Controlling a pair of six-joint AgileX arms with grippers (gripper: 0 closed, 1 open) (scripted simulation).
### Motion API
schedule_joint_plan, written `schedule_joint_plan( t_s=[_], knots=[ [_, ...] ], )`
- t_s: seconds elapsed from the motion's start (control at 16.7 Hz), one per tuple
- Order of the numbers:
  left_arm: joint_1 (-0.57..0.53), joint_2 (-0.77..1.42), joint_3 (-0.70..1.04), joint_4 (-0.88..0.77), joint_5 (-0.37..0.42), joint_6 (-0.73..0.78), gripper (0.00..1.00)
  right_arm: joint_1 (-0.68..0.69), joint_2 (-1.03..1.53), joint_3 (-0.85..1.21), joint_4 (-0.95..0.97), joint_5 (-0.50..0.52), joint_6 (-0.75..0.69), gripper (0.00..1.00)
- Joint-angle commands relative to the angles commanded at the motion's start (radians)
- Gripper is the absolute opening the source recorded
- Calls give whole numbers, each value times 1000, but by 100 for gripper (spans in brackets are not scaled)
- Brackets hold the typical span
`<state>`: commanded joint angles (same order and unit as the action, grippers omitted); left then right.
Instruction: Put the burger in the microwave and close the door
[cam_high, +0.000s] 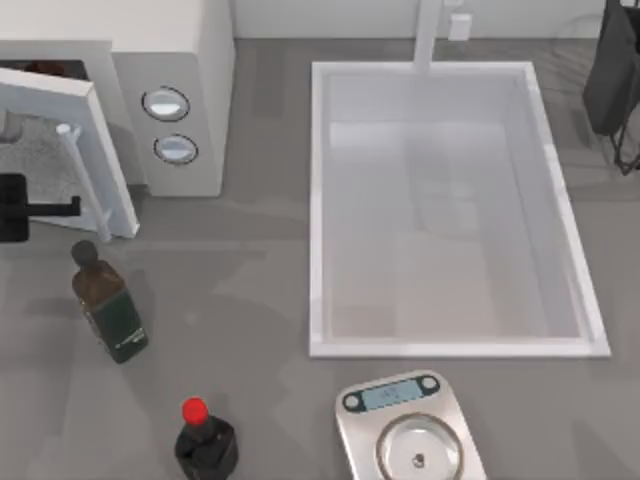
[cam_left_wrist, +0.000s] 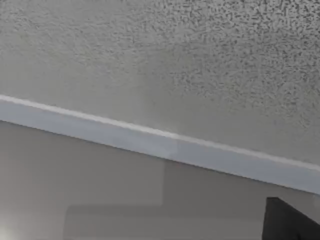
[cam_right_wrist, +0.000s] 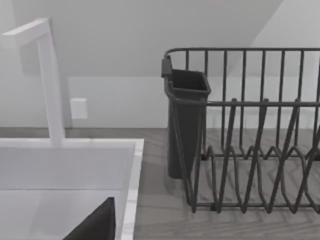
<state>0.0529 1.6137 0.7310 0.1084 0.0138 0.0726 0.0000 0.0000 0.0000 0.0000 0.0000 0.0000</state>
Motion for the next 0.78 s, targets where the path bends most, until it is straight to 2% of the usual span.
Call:
schedule_joint_plan(
  t_s=[0.78],
  knots=[
    [-21,309,336,-25,-11,-12,0,0,0,0,0,0,0,100]
  ],
)
